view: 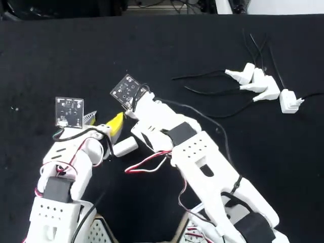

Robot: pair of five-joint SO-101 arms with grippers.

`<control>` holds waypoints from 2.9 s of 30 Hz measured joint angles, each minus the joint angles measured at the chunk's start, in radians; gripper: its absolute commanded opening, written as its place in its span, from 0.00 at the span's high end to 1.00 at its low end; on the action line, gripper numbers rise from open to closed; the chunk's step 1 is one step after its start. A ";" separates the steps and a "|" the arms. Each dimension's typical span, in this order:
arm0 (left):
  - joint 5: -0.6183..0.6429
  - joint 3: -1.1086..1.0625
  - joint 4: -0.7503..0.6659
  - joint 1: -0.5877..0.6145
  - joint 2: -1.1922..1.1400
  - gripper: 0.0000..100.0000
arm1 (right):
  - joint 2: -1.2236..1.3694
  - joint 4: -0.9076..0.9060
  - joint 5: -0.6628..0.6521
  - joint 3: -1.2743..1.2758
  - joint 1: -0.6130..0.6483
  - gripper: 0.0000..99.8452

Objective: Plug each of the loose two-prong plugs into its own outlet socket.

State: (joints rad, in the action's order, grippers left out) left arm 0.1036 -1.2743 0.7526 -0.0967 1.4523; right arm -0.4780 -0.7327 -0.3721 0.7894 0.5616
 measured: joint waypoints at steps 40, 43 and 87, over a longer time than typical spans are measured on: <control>-0.061 -0.149 -0.137 0.064 0.000 0.75 | -0.327 -0.061 0.064 0.153 0.147 0.99; -0.061 -0.149 -0.137 0.068 0.000 0.75 | -0.351 -0.061 0.078 0.170 0.147 0.99; -0.061 -0.149 -0.137 0.069 0.000 0.75 | -0.390 0.052 0.276 0.235 0.147 0.99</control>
State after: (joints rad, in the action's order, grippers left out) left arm 0.0422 -1.4231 0.6160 -0.0276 1.4523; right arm -0.8677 -0.6805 -0.0959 1.0242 0.7089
